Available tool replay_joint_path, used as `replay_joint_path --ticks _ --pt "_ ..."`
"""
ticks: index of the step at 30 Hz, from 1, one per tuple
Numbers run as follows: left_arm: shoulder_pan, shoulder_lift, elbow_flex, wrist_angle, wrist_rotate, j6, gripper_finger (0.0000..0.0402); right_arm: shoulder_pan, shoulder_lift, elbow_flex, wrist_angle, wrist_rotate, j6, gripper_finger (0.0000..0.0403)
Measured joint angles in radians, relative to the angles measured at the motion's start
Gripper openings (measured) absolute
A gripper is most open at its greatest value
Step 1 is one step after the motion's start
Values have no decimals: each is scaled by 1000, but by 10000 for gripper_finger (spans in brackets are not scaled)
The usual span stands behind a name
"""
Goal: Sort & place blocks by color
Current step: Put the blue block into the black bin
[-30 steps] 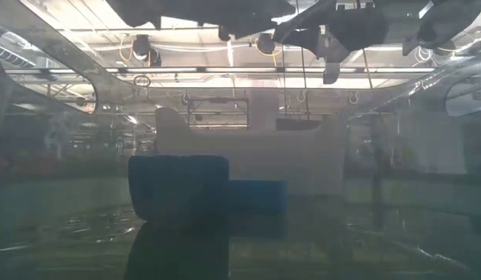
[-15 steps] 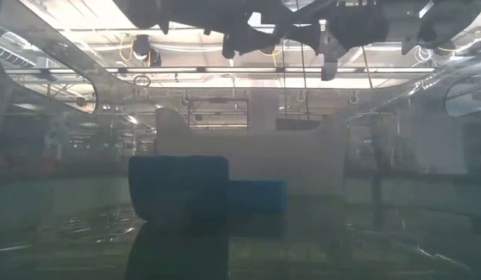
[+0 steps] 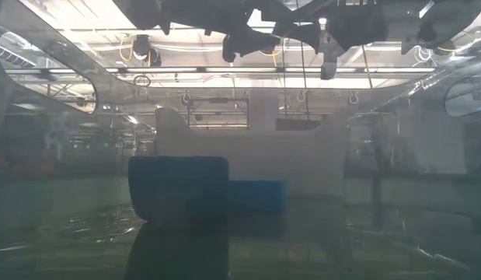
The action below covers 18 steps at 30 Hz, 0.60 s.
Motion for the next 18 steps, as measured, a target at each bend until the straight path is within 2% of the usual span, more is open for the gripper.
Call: replay_joint_path --ticks 7,13,18 --pt "0 0 0 5 38 -1 180 0 0 0 0 0 0 66" --pt "1 0 0 5 47 0 178 0 0 0 0 1 -7 70" --pt "-1 0 0 6 64 0 178 0 0 0 0 0 -18 140"
